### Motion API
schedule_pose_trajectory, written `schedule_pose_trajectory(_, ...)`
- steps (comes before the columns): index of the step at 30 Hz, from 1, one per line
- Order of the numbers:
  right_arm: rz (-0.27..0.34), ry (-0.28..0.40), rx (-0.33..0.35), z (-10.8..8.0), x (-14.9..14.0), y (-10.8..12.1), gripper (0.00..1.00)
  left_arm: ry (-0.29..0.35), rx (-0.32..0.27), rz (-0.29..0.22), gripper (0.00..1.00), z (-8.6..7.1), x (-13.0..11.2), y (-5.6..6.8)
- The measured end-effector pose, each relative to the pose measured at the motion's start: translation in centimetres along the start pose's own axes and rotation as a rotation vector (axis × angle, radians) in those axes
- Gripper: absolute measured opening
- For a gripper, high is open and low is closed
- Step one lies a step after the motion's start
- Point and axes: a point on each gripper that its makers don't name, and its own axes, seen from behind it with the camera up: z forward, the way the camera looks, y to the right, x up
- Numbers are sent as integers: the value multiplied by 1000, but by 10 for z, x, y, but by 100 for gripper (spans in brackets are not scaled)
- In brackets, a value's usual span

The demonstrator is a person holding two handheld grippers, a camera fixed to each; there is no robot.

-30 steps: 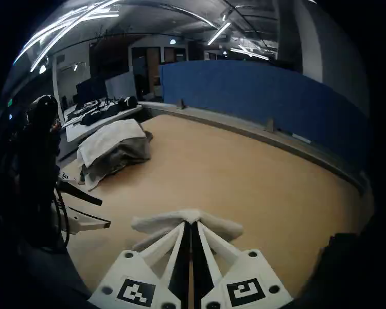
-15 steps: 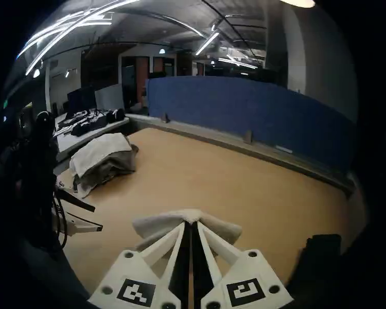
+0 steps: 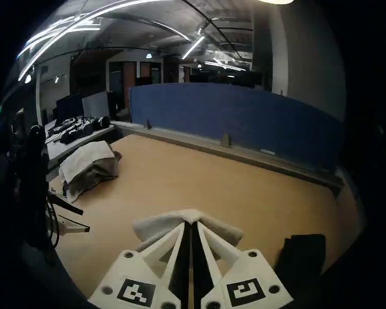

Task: Fold towel

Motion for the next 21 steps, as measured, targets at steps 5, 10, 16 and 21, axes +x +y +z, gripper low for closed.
schedule_pose_trajectory(5, 5, 3, -21, -5, 2, 24, 1, -2, 5, 1, 94, 3, 2, 1)
schedule_pose_trajectory(10, 15, 12, -44, -8, 6, 53, 1, -8, 9, 2, 94, 6, 3, 1)
schedule_pose_trajectory(16, 35, 21, -72, -12, 13, 92, 1, -11, 12, -2, 94, 11, 5, 2)
schedule_pose_trajectory(21, 35, 20, -103, -12, 15, 123, 1, -16, 18, -2, 94, 15, 7, 1)
